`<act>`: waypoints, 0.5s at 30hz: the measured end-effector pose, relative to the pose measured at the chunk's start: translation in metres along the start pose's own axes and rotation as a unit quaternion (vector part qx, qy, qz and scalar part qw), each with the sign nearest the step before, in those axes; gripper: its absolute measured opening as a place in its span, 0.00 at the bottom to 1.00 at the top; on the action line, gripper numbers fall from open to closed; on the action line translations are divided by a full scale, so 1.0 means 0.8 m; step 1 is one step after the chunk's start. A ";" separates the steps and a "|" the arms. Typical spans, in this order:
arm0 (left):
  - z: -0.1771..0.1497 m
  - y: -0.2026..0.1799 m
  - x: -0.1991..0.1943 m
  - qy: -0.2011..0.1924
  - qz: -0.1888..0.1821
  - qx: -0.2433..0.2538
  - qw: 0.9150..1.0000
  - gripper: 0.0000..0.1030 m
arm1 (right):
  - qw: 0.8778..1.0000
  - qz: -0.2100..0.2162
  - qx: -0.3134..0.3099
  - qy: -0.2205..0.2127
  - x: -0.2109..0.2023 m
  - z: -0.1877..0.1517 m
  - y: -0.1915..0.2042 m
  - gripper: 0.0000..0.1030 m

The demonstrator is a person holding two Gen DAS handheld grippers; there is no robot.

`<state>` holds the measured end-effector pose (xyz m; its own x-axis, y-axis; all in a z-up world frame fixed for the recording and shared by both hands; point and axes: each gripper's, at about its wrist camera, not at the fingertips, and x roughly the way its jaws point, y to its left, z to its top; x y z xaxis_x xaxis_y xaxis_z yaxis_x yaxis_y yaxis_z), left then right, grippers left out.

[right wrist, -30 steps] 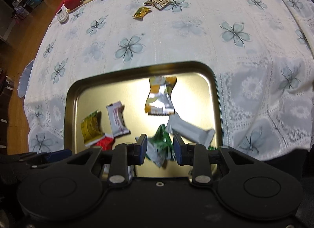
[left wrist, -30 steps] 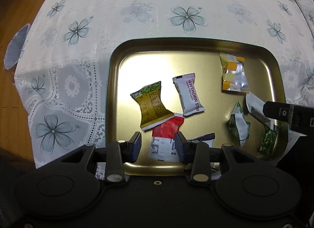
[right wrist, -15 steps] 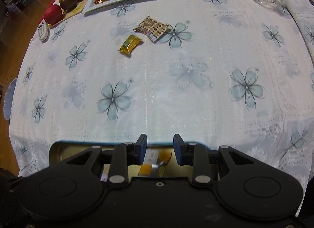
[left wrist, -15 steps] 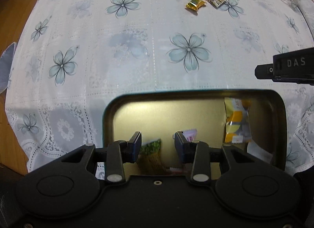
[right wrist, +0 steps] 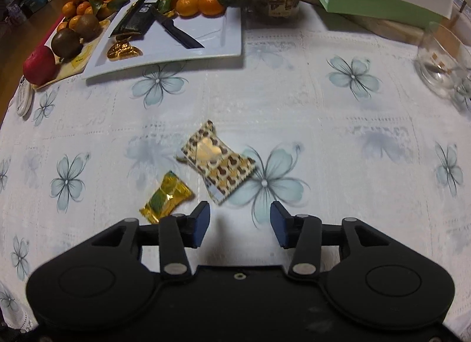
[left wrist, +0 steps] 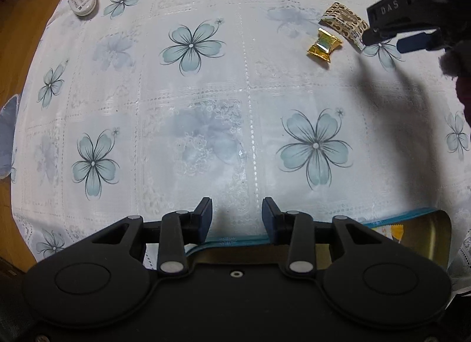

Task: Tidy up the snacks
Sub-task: 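Move both open tools past the tray toward the remaining snacks, then grasp the brown heart-print packet with right tool while left grasps the gold candy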

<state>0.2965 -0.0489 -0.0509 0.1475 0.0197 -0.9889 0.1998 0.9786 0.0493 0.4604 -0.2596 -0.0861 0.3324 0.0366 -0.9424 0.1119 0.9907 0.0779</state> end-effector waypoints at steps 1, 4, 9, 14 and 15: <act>0.003 0.001 0.003 0.002 0.000 0.001 1.000 0.46 | 1.000 0.001 -0.008 -0.004 0.004 0.007 0.004 0.50; 0.008 0.004 0.009 0.007 -0.005 0.000 1.000 0.46 | 0.999 -0.002 -0.031 -0.016 0.018 0.024 0.013 0.55; 0.011 0.009 0.017 0.016 -0.008 -0.001 1.000 0.46 | 0.997 -0.008 -0.078 -0.024 0.042 0.035 0.032 0.58; 0.014 0.010 0.022 0.024 -0.007 0.001 1.000 0.46 | 0.996 -0.014 -0.082 -0.017 0.058 0.034 0.033 0.54; 0.016 0.009 0.022 0.025 -0.007 0.001 1.000 0.46 | 0.997 -0.010 -0.072 -0.015 0.058 0.034 0.030 0.53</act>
<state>0.3127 -0.0439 -0.0663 0.0972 0.0167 -0.9951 0.2036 0.9784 0.0363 0.5041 -0.2376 -0.1187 0.3591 0.0152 -0.9332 -0.0164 0.9998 0.0099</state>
